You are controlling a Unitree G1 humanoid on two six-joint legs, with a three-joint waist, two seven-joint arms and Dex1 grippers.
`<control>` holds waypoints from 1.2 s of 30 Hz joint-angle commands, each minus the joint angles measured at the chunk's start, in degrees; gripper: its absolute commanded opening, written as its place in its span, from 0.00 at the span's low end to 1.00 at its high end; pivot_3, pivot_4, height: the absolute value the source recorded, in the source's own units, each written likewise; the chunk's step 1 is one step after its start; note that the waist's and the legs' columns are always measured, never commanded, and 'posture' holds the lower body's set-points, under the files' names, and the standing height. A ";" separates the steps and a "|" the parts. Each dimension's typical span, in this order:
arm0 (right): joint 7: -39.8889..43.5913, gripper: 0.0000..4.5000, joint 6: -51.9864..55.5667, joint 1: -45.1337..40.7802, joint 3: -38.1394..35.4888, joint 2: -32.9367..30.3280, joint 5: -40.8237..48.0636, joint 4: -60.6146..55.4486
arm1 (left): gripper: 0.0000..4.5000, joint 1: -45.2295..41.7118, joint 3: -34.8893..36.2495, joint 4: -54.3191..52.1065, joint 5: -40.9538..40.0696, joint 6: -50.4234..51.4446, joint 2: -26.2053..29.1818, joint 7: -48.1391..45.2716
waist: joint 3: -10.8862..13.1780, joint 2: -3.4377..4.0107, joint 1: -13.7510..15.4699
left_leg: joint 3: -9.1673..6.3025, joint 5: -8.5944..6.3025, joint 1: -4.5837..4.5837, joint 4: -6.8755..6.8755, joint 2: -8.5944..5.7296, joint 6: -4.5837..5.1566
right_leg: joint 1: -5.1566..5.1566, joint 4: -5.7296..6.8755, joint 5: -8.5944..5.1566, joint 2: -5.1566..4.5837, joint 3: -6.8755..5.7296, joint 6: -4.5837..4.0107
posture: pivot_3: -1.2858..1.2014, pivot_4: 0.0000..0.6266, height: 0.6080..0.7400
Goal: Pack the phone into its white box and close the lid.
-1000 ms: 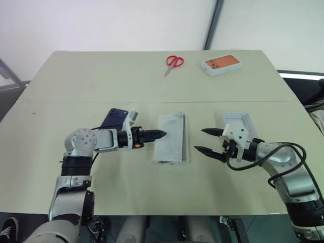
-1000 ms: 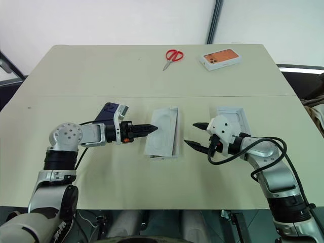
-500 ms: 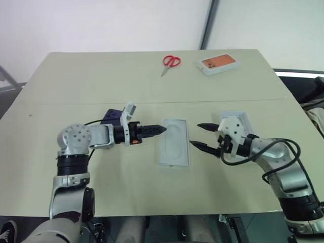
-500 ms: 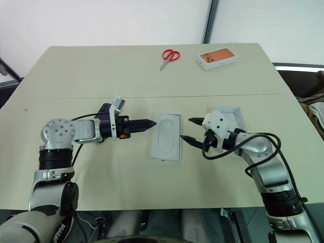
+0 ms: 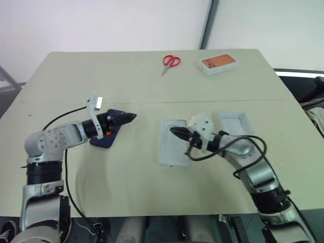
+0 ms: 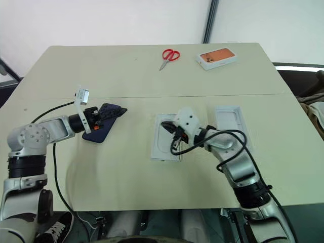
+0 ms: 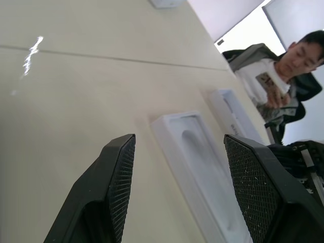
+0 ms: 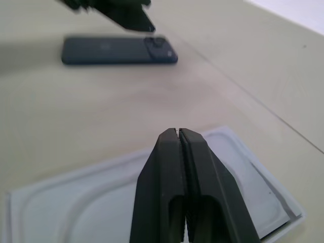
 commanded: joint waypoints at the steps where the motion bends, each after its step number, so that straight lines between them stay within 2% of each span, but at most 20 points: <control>1: -0.61 0.01 -1.52 -1.23 2.75 0.41 -4.02 0.93 | 0.66 0.21 1.27 -1.93 -0.17 -1.08 0.28 -0.57 | 0.00 0.00 0.10 | -0.05 0.01 0.00 0.00 0.01 -0.01 | 0.00 0.00 0.00 0.01 -0.02 0.00 | 0.52 0.24 1.00; 11: 2.45 0.01 -5.22 -1.20 7.56 -2.60 -11.88 6.24 | 0.66 3.63 2.74 -3.28 -0.87 -1.17 -0.10 0.02 | -0.01 -0.02 -0.14 | -0.06 0.03 0.07 0.02 0.06 -0.05 | 0.06 0.05 0.03 0.03 -0.03 -0.03 | 0.52 0.24 1.00; 17: 2.84 0.01 -4.51 -1.88 5.92 -0.84 -10.75 4.46 | 0.66 3.71 2.55 -2.55 -0.45 -1.30 -0.05 -0.37 | -0.02 -0.04 -0.12 | -0.06 0.03 0.10 0.05 0.05 -0.05 | 0.11 0.04 0.03 0.03 -0.02 -0.04 | 0.52 0.24 1.00; 28: 2.33 0.01 2.93 -5.19 -0.25 3.10 -4.34 -1.01 | 0.66 3.08 2.46 -0.64 0.19 -1.20 0.06 -0.63 | -0.02 -0.03 -0.17 | -0.06 0.04 0.08 0.01 0.07 -0.06 | 0.02 0.11 0.03 0.02 -0.01 -0.04 | 0.52 0.24 1.00; 36: 2.34 0.01 3.62 -8.68 -2.18 5.13 -0.98 0.05 | 0.66 -0.32 3.90 6.65 2.32 -2.53 4.89 -2.38 | -0.02 -0.03 -0.43 | -0.05 0.04 0.08 -0.01 0.07 -0.06 | -0.01 0.12 0.03 0.04 -0.02 -0.04 | 0.52 0.24 1.00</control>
